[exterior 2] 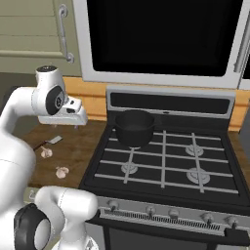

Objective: Put the garlic and garlic in the pot. Retrieve the spatula and lightly stir the vegetables in the pot.

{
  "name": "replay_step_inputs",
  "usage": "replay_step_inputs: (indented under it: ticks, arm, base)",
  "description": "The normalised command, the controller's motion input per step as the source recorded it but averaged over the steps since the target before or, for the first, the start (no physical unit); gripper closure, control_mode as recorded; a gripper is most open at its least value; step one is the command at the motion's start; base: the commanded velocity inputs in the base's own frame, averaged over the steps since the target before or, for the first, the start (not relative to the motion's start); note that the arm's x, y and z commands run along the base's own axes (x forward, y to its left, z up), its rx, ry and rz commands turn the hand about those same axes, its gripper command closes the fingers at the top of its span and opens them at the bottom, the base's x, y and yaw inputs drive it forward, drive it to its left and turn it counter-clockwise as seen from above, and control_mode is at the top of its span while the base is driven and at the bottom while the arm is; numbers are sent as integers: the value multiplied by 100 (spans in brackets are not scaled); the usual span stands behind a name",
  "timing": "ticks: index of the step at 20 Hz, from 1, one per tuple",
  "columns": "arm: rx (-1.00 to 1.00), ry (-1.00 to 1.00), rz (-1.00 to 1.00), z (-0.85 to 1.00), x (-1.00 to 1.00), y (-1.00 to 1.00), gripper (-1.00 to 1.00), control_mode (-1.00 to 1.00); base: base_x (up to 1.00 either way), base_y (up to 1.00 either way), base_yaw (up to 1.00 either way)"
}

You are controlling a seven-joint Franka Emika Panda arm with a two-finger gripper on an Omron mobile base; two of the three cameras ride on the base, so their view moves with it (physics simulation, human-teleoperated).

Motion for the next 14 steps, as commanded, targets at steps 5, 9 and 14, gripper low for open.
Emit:
replay_step_inputs:
  ticks: [5, 9, 14]
  arm:
    - [-11, 10, 0, -93, -14, 56, -100, -100]
    - [-5, 13, 0, -91, 0, 51, -100, -100]
    - [-1, 12, 0, -78, 6, 18, -100, -100]
  base:
    - [0, 0, 0]
    - [0, 0, 0]
    - [0, 0, 0]
